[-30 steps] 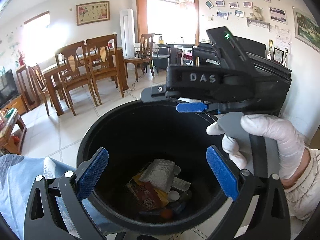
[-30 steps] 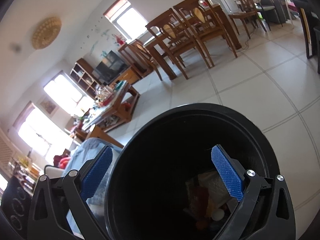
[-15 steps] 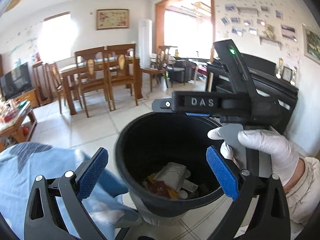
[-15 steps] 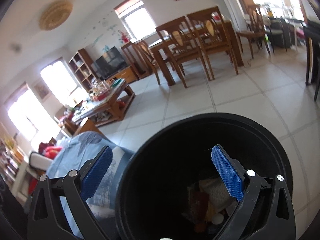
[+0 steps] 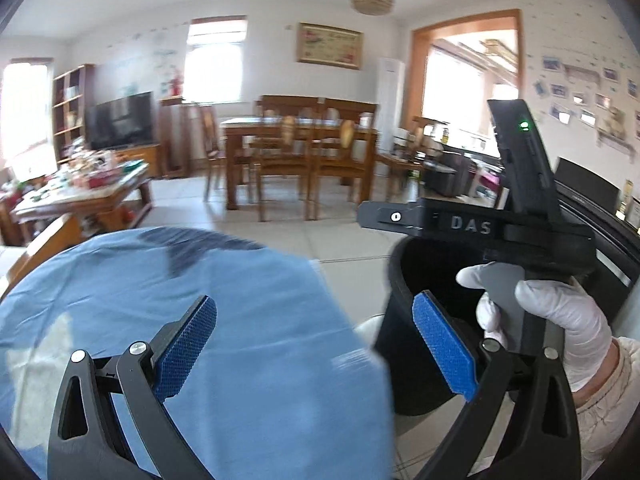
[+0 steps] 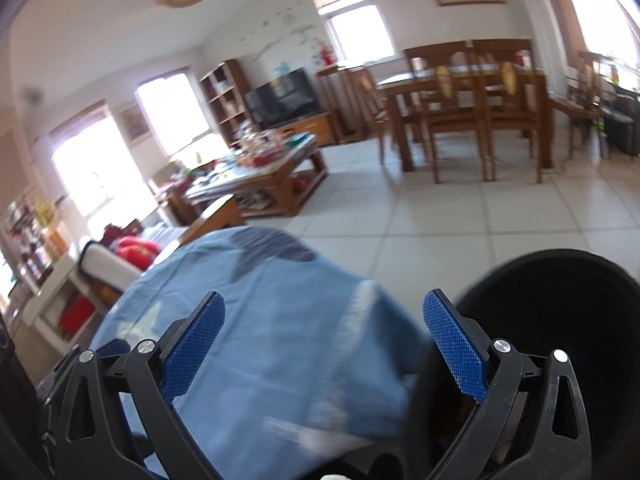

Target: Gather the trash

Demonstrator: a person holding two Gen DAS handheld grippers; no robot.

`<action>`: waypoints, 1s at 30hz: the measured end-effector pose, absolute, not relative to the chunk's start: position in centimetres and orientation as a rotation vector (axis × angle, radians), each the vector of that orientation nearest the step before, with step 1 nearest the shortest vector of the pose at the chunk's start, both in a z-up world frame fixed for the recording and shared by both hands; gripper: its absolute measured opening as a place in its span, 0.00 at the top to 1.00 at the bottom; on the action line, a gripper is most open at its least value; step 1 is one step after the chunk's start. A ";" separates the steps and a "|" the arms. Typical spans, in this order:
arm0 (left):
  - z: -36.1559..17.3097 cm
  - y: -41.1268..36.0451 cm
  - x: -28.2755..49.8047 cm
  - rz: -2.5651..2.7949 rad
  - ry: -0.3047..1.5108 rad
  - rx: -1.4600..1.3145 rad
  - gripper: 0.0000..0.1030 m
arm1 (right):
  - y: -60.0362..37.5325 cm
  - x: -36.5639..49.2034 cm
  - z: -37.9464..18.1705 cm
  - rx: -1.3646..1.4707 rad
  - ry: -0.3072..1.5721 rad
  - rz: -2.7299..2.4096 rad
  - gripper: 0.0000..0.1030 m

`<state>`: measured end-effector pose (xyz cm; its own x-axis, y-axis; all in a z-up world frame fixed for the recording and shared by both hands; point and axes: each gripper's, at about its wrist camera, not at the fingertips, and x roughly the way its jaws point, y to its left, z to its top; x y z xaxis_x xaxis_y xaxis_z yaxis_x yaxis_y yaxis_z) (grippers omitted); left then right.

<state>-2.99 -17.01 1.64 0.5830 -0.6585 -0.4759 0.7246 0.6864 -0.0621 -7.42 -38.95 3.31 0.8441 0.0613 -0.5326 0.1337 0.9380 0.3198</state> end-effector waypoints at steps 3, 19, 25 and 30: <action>1.7 -14.3 -2.7 -0.754 0.485 0.130 0.05 | -35.9 -5.8 3.4 0.335 0.575 0.008 0.05; 1.9 1.5 0.0 -0.296 0.393 -0.022 0.05 | -18.0 1.5 2.7 0.164 0.447 0.169 0.05; 1.7 3.8 0.9 -0.225 0.403 -0.056 0.05 | -16.4 2.3 2.4 0.116 0.348 0.134 0.05; 1.8 4.4 0.8 -0.160 0.381 -0.049 0.05 | -17.0 1.5 1.6 0.089 0.287 0.085 0.05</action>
<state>0.78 4.43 1.80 0.9158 -0.1650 -0.3661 0.1467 0.9861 -0.0775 1.49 -16.95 1.57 0.9556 0.0965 -0.2784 -0.0711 0.9925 0.0999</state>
